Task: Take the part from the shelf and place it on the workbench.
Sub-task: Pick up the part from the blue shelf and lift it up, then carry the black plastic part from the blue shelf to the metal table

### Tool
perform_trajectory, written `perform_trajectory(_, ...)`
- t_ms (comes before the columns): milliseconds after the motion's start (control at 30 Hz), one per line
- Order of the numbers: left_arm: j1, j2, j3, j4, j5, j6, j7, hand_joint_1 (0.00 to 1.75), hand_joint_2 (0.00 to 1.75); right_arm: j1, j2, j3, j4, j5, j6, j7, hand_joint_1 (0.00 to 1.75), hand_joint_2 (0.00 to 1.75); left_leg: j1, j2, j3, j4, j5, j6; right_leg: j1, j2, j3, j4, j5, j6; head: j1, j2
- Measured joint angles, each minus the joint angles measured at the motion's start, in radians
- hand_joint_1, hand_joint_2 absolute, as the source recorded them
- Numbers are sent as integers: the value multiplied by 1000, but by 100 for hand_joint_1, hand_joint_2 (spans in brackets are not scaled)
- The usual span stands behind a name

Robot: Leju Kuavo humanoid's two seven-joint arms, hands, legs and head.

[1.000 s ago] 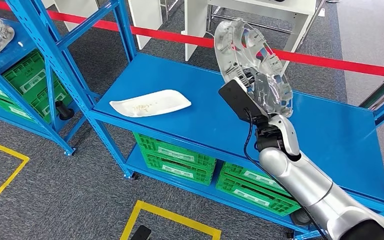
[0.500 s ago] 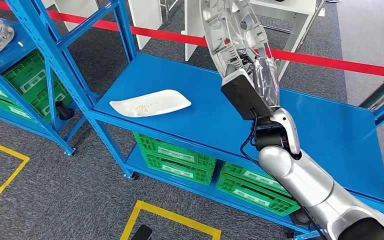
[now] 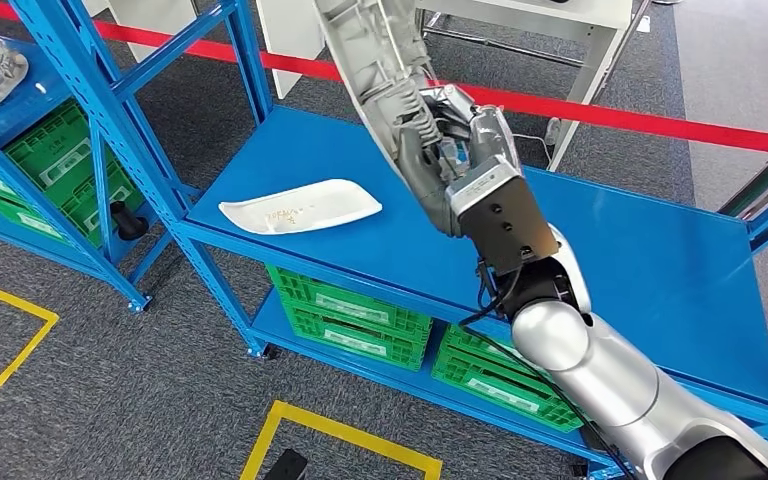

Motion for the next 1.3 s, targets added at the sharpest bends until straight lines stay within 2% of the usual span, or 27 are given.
perform_trajectory(67, -1, 0, 0, 0, -1, -3, -3, 0, 0, -2, 11, 10, -12, -53, 26, -31, 175, 175, 0, 0, 0, 0, 0, 0, 0, 0, 0, 0, 0, 0, 0, 0)
perform_trajectory(200, -5, 0, 0, 0, -2, -12, -5, 0, 175, -6, 31, 32, -31, -153, 89, -88, 175, 175, 0, 0, 0, 0, 0, 0, 0, 0, 0, 0, 0, 0, 0, 0)
perform_trajectory(367, -6, 0, -1, 0, -8, -13, 0, 0, 175, -10, 55, 61, -46, -241, 162, -146, 175, 175, 0, 0, 0, 0, 0, 0, 0, 0, 0, 0, 0, 0, 0, 0)
perform_trajectory(700, -6, 1, -1, -2, -3, -13, -5, 0, 175, -11, 77, 116, -67, -297, 210, -182, 175, 175, 0, 0, 0, 0, 0, 0, 0, 0, 0, 0, 0, 0, 0, 0)
perform_trajectory(1300, -3, 4, -1, -2, 16, -13, -17, 0, 175, -9, 86, 199, -118, -305, 288, -226, 175, 175, 0, 0, 0, 0, 0, 0, 0, 0, 0, 0, 0, 0, 0, 0)
